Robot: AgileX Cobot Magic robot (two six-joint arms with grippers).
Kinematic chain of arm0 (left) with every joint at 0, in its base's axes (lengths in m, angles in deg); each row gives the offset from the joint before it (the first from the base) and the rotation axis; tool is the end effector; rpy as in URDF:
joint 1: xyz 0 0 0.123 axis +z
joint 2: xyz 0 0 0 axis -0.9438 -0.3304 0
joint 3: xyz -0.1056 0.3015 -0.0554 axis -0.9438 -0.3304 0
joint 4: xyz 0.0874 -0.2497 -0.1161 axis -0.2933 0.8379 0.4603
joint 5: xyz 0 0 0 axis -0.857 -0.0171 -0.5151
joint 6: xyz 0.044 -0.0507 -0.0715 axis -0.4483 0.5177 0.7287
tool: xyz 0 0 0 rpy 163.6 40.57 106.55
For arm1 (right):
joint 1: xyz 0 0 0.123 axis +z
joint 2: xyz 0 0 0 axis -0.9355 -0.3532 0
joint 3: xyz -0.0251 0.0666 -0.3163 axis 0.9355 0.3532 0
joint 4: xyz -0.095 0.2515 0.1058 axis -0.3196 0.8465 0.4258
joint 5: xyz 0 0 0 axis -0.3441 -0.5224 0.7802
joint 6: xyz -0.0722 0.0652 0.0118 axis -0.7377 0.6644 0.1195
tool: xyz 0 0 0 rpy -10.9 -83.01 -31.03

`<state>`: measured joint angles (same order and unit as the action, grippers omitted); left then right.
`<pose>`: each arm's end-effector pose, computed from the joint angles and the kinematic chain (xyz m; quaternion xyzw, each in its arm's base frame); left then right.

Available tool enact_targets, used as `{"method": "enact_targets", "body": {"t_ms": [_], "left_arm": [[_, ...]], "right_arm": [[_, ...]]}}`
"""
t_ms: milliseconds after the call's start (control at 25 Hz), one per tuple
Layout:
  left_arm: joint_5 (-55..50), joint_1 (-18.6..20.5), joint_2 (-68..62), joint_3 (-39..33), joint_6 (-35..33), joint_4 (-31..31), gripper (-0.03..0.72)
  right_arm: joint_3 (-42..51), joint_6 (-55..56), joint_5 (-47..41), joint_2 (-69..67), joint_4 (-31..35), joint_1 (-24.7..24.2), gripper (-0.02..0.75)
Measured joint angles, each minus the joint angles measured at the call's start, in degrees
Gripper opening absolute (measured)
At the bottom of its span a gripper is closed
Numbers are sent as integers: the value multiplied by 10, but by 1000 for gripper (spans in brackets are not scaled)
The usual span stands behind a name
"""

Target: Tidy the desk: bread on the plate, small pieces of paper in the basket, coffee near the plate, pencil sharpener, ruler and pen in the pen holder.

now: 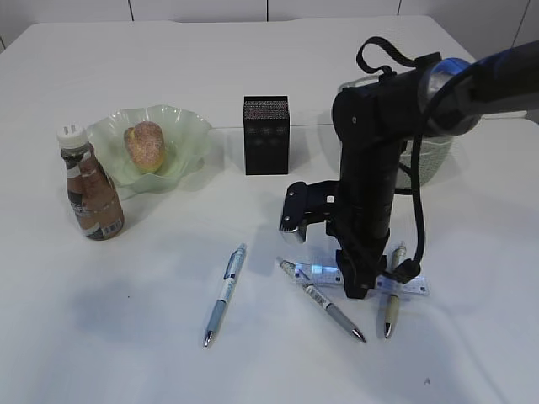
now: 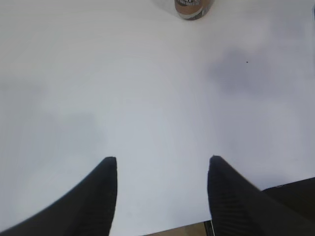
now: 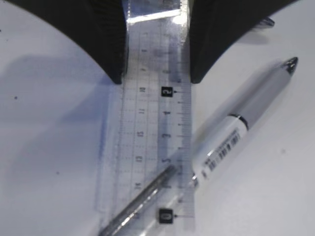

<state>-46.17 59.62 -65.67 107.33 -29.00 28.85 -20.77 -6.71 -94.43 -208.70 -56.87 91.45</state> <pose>0.1443 -0.0174 0.3981 0.0818 0.9554 0.0268 0.2826 0.4210 0.1757 0.1270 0.6281 -0.7763 -0.0343 0.0411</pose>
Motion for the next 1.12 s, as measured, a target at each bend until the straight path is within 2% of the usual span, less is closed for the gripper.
{"method": "enact_targets", "body": {"t_ms": [160, 400, 1120], "left_arm": [[0, 0, 0, 0, 0, 0, 408], [0, 0, 0, 0, 0, 0, 400], [8, 0, 0, 0, 0, 0, 394]], "right_arm": [[-20, 1, -21, -2, 5, 0, 295], [-54, 12, -55, -2, 52, 0, 295], [-171, 63, -68, -3, 126, 0, 294]]}}
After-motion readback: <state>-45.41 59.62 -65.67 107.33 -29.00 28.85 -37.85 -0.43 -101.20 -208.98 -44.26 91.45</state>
